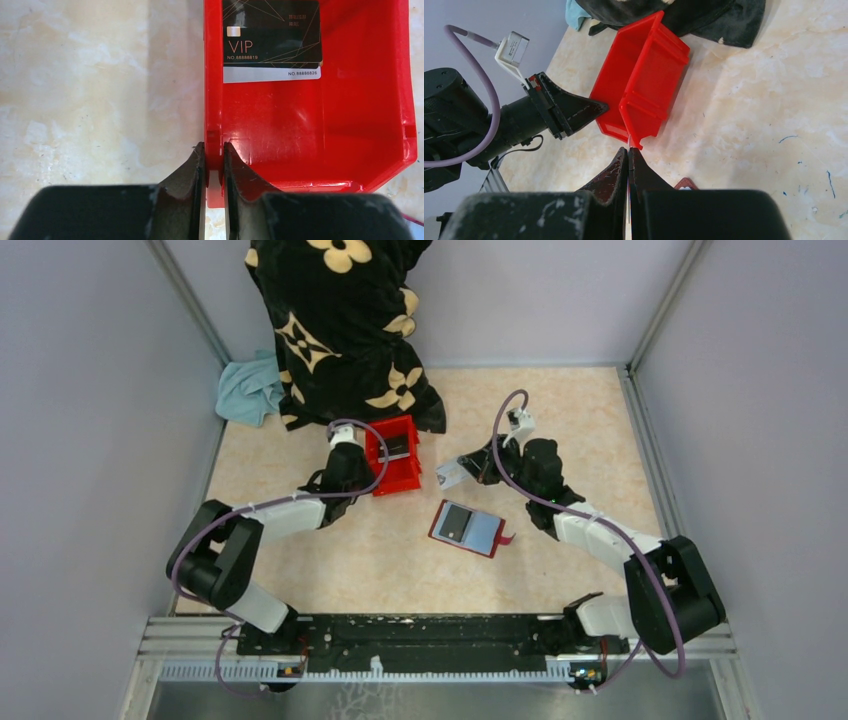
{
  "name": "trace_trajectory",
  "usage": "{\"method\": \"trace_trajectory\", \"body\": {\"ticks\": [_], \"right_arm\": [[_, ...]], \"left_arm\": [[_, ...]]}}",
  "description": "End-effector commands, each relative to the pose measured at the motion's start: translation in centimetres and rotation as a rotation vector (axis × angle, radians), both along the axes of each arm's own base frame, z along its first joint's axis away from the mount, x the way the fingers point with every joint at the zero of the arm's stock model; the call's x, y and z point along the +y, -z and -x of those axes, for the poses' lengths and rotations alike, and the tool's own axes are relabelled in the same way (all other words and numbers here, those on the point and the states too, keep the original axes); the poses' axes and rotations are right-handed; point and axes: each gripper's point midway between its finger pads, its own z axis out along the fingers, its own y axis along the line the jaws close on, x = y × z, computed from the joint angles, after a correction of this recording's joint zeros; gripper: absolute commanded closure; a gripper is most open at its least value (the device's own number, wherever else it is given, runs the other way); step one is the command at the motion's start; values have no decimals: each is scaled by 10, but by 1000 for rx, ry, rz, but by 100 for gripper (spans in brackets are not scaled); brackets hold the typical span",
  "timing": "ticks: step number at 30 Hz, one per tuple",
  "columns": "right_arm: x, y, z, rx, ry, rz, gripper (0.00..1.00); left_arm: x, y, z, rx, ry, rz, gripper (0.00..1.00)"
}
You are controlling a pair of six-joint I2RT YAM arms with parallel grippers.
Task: Take the credit cards out of the card holder
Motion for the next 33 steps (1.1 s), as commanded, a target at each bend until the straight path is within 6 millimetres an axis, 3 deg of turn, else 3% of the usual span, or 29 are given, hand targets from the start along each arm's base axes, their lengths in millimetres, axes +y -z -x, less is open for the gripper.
{"method": "trace_trajectory", "body": {"ticks": [1, 6, 10, 16, 21, 27, 33], "right_arm": [[6, -34, -9, -92, 2, -32, 100], [17, -57, -18, -119, -18, -84, 100], [30, -72, -21, -143, -36, -103, 100], [52, -79, -23, -141, -71, -124, 100], [61, -72, -31, -123, -47, -132, 100], [67, -50, -45, -75, 58, -107, 100], [97, -29, -55, -45, 92, -97, 100]], "left_arm": [[-19, 2, 2, 50, 61, 76, 98], [-25, 2, 4, 65, 85, 78, 97], [-29, -6, 5, 63, 85, -19, 99], [-33, -14, 12, 69, 83, -71, 99], [-19, -19, 16, 68, 21, -114, 100], [-12, -23, 27, 38, -48, -124, 100], [-10, -14, 34, 32, -75, -148, 96]]}}
